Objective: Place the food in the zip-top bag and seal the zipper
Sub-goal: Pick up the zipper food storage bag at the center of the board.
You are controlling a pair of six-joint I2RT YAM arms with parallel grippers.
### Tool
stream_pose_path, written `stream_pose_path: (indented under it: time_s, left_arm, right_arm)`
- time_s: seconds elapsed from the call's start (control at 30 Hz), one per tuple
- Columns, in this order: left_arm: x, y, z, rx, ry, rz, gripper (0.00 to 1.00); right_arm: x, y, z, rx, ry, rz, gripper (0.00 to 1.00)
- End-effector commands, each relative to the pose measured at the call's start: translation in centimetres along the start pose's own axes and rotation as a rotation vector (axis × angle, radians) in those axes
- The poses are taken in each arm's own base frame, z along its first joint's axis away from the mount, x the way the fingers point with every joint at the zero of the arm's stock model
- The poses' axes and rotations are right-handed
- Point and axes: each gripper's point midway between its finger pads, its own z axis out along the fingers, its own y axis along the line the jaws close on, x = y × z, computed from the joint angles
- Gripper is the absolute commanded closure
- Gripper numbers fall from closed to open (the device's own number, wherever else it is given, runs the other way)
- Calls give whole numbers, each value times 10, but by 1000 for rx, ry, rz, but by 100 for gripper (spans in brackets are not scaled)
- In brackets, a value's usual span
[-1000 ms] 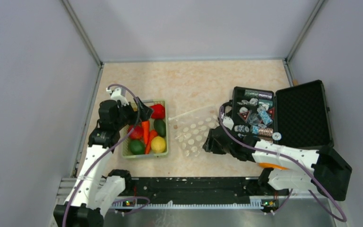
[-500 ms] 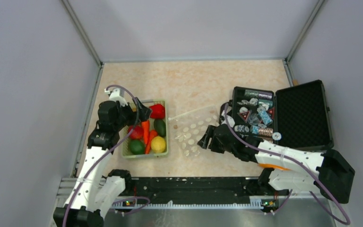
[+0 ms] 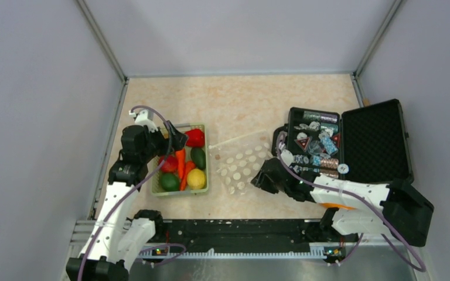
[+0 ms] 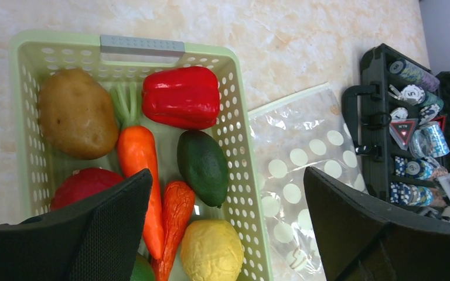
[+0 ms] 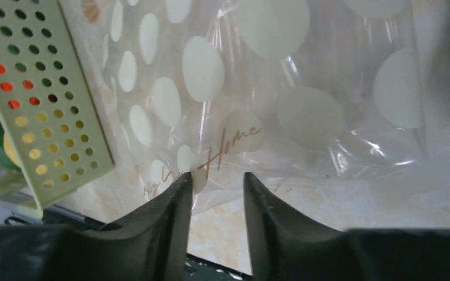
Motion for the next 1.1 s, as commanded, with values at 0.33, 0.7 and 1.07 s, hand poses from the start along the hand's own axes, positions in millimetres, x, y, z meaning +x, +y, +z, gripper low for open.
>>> stream_pose_path:
  time_s: [0.33, 0.7, 1.07]
  left_arm:
    - [6, -28, -14, 158, 29, 49, 1]
    - [7, -32, -13, 191, 44, 80, 1]
    - [17, -77, -18, 467, 126, 115, 1]
  right_arm:
    - [-24, 23, 18, 21, -100, -77, 100]
    - [-26, 45, -10, -178, -87, -360, 100]
    - [-77, 2, -68, -80, -316, -712, 100]
